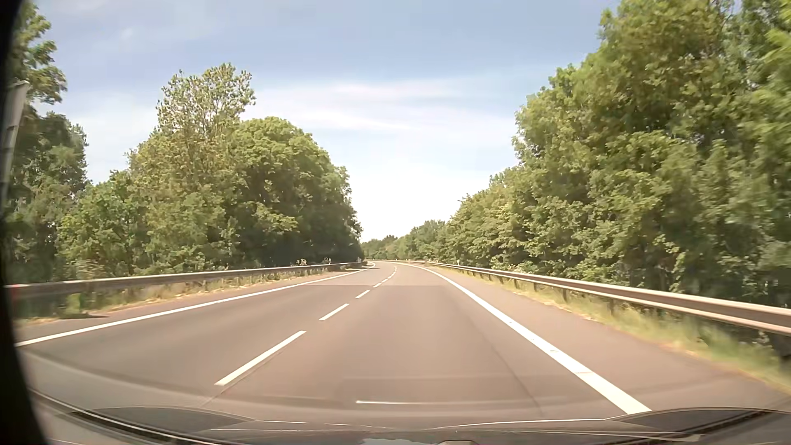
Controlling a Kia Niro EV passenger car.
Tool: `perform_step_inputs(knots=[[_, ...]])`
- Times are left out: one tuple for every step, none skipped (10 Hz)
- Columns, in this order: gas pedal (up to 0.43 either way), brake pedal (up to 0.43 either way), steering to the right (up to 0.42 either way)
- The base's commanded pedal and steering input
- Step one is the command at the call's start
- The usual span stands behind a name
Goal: Follow the waypoints while adhering to traffic rules and regulations
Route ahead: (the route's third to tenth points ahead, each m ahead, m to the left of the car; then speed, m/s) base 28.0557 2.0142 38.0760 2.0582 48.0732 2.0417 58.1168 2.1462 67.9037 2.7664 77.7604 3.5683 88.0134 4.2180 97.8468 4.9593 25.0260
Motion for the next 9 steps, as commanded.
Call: perform_step_inputs(knots=[[0.287,0.000,-0.004],[0.287,0.000,-0.004],[0.287,0.000,-0.004],[0.287,0.000,-0.004],[0.287,0.000,-0.003],[0.287,0.000,-0.003],[0.287,0.000,-0.003],[0.287,0.000,-0.003],[0.287,0.000,-0.003]])
